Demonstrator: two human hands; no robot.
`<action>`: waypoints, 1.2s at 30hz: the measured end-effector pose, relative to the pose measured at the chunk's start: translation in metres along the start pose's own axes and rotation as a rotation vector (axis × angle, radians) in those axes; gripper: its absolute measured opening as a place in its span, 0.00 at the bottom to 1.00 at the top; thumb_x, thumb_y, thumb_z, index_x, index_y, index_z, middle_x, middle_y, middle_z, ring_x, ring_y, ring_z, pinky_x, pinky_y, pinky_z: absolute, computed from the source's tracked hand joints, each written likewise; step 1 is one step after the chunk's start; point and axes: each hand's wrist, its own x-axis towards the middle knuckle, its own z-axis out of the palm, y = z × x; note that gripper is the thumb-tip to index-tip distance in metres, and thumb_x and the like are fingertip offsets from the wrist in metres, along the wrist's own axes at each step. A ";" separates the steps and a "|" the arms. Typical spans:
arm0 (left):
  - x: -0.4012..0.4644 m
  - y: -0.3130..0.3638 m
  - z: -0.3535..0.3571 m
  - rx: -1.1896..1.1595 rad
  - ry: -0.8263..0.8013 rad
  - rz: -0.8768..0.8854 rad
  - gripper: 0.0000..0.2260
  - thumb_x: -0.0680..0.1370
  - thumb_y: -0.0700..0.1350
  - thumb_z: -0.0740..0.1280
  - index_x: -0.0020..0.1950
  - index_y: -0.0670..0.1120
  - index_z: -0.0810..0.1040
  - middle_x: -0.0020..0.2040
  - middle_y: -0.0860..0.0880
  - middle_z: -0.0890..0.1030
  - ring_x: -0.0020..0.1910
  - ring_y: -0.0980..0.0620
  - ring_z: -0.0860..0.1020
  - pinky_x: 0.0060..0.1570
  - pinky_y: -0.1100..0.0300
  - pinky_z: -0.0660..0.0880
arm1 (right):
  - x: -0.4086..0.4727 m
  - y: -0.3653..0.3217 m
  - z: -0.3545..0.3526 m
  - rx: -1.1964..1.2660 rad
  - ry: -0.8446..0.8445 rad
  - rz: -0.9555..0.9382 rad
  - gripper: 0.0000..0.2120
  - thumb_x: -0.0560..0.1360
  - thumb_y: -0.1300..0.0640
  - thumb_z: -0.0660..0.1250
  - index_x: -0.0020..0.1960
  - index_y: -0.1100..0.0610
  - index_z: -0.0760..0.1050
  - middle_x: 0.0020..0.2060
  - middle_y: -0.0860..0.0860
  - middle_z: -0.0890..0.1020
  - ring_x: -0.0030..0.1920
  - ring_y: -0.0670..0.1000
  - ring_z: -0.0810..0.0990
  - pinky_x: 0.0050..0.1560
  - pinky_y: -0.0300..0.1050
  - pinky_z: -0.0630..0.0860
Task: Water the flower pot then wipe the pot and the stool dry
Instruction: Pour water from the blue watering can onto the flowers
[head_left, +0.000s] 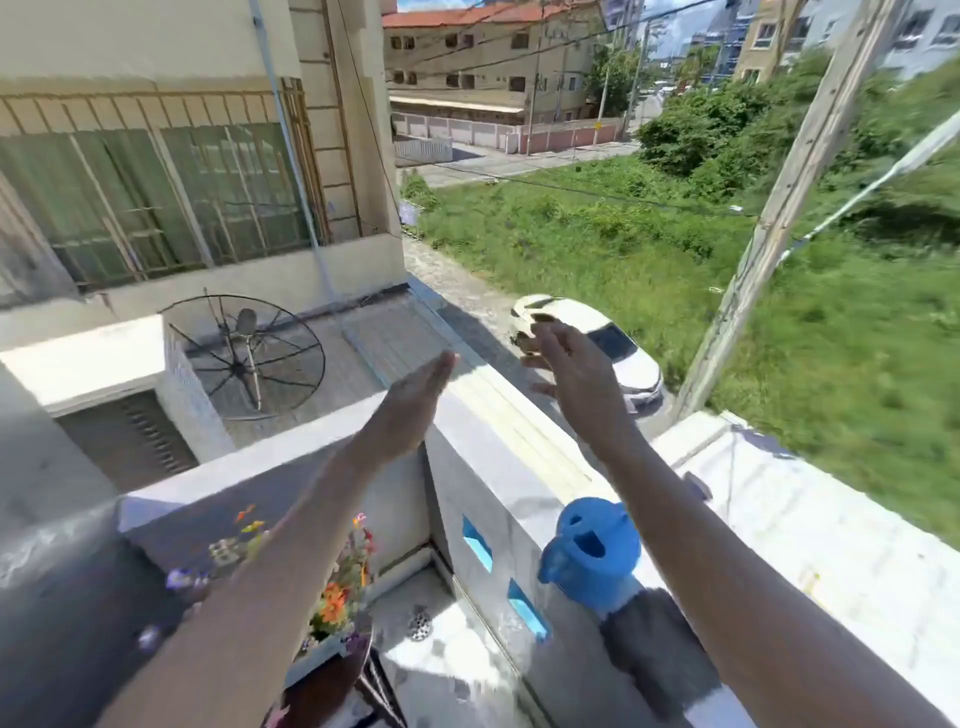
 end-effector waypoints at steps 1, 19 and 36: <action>0.004 -0.005 0.021 -0.017 -0.057 -0.029 0.30 0.81 0.63 0.48 0.74 0.47 0.69 0.74 0.49 0.71 0.73 0.52 0.67 0.73 0.58 0.57 | -0.004 0.014 -0.010 0.057 0.033 0.077 0.11 0.82 0.50 0.62 0.58 0.54 0.78 0.52 0.54 0.84 0.50 0.50 0.83 0.45 0.48 0.79; 0.087 -0.140 0.267 -0.350 -0.508 -0.623 0.24 0.76 0.61 0.62 0.61 0.44 0.75 0.56 0.44 0.79 0.52 0.47 0.78 0.51 0.57 0.73 | -0.046 0.223 -0.081 0.216 0.408 1.016 0.11 0.81 0.52 0.64 0.54 0.58 0.79 0.51 0.56 0.84 0.49 0.52 0.83 0.40 0.45 0.79; 0.034 -0.159 0.244 -0.268 -0.358 -0.472 0.28 0.77 0.69 0.56 0.43 0.44 0.75 0.37 0.47 0.76 0.36 0.51 0.75 0.48 0.43 0.76 | -0.017 0.184 -0.059 -0.112 -0.069 0.787 0.14 0.81 0.49 0.63 0.44 0.59 0.73 0.32 0.52 0.77 0.33 0.49 0.78 0.44 0.48 0.78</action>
